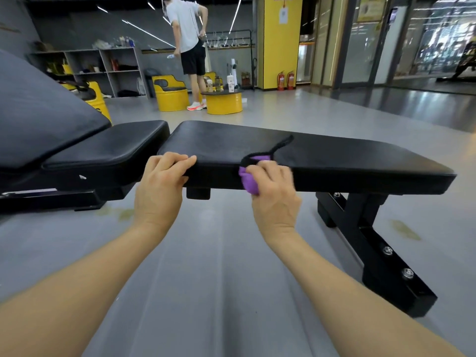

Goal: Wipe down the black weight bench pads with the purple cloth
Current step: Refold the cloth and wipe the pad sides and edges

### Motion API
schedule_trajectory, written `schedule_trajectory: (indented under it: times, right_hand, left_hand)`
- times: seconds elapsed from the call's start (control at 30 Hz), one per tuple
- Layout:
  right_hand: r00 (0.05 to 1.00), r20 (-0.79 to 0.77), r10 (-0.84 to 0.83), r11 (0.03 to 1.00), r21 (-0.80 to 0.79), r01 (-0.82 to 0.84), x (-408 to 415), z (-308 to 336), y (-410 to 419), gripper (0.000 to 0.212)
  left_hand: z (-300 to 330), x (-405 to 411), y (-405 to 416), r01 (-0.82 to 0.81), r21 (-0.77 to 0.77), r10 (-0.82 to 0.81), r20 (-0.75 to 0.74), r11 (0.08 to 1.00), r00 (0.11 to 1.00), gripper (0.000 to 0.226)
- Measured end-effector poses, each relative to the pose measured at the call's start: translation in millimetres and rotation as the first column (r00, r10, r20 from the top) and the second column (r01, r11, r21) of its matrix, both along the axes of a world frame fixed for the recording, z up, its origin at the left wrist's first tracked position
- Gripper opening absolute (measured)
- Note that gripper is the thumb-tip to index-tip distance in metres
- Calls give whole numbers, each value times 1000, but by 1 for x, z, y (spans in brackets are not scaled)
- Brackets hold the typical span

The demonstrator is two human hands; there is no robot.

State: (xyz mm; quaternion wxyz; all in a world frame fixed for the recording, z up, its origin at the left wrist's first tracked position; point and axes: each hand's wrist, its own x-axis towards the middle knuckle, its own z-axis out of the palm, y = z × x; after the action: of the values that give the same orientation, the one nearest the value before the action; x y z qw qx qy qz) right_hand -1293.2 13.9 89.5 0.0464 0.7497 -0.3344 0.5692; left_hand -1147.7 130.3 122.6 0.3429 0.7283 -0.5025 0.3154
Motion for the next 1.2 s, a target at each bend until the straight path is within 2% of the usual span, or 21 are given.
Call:
schedule_trajectory:
  times: [0.13,0.2,0.23,0.3,0.33,0.4,0.5,0.57,0.63,0.73,0.8,0.87,1.0,1.07,1.1,1.2]
  right_hand:
    - [972,182,-150,978,172,119,-18,-11,-25,21]
    - [961,240,-137,988,99,116,-2,-5,-14,8]
    - [970,232,-75,997,19,72,13,1,-1,9]
    - [995,82,64,990,-133,-53,49,10,37,11]
    - [995,25,97,984,-151,-92,63,14,54,13]
    - [992,20,122,983,-143,-118,72,21,62,15]
    - [995,-19,96,958,-268,-98,41,5,25,12]
    - [1000,25,-4,977,-214,9,4,-2,-10,4]
    - [991,103,-84,993,-80,92,-13,-5,-30,17]
    - [967,215,-134,991,47,127,8,-5,-13,18]
    - [982,179,-52,998,-23,57,39,1,19,21]
    - [997,61,54,991,-126,-46,60,9,45,20]
    - [993,-33,111,959,-260,-116,37,7,25,19]
    - [999,33,13,991,-137,-8,6,-7,-6,12]
    - [994,89,-55,998,-25,57,-8,-12,-20,17]
    - [955,232,-184,968,214,134,-16,-15,-35,20]
  left_hand:
    - [5,-4,1,15,19,-15,-16,1000,1000,43]
    - [5,-4,0,17,24,-17,-6,1000,1000,44]
    - [4,-5,0,9,22,-9,-8,1000,1000,44]
    - [6,-4,2,-13,0,13,-38,1000,999,38]
    - [8,-3,3,-16,-14,15,-62,1000,998,33]
    - [13,-2,2,-2,15,3,-83,1000,997,27]
    - [15,0,5,-16,58,20,-67,998,998,33]
    - [13,-2,5,-7,38,11,-92,999,996,35]
    - [10,-3,3,-3,22,5,-97,1000,995,35]
    - [9,-4,1,-17,13,18,-73,1000,997,36]
    - [9,-5,2,-26,16,27,-64,1000,998,36]
    - [9,-6,2,-27,16,28,-57,999,998,34]
    - [10,-4,2,-36,37,39,-67,999,997,35]
    - [10,-6,3,-19,28,22,-106,999,994,37]
    - [10,-6,3,-7,26,10,-126,1000,992,38]
    - [8,-4,8,-3,-2,3,-147,1000,989,42]
